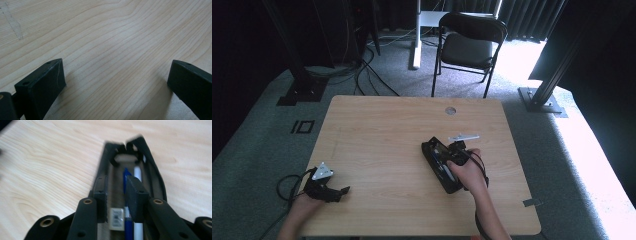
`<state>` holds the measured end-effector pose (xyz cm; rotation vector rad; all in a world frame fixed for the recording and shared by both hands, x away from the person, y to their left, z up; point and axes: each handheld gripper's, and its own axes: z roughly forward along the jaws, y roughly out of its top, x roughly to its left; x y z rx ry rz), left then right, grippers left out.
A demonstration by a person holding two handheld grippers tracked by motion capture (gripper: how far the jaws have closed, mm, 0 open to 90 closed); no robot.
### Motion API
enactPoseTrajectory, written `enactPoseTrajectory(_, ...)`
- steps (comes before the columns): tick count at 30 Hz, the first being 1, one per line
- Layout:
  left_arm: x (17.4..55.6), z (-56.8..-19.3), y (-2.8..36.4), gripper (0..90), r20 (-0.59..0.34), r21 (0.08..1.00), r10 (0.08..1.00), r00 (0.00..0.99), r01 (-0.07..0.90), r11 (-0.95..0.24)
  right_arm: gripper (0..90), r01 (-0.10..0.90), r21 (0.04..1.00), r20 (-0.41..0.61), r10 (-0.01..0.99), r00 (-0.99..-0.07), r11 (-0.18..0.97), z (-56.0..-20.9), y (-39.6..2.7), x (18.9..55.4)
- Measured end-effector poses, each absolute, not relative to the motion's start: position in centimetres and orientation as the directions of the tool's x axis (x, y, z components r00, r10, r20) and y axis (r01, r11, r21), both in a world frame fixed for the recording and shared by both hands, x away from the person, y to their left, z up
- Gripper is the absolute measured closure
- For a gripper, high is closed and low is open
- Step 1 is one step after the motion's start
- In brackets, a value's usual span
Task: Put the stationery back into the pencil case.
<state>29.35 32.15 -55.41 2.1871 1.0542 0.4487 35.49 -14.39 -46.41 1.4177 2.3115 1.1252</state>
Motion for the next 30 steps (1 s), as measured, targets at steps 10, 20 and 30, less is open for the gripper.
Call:
enactPoseTrajectory(10,29.3,-55.4,32.1,1.6,0.021,0.69,0.787,0.616,0.561,-0.457,61.1,0.627,0.744,0.178,0.837,-0.518,0.23,-45.0,-15.8,36.5)
enactPoseTrajectory(20,29.3,-55.4,32.1,1.6,0.021,0.69,0.787,0.616,0.561,-0.457,49.7,0.605,0.772,0.141,0.875,-0.463,0.196,-45.0,-17.9,37.6)
enactPoseTrajectory(30,29.3,-55.4,32.1,1.6,0.021,0.69,0.787,0.616,0.561,-0.457,42.1,0.608,0.775,0.117,0.908,-0.402,0.169,-45.8,-20.4,38.2)
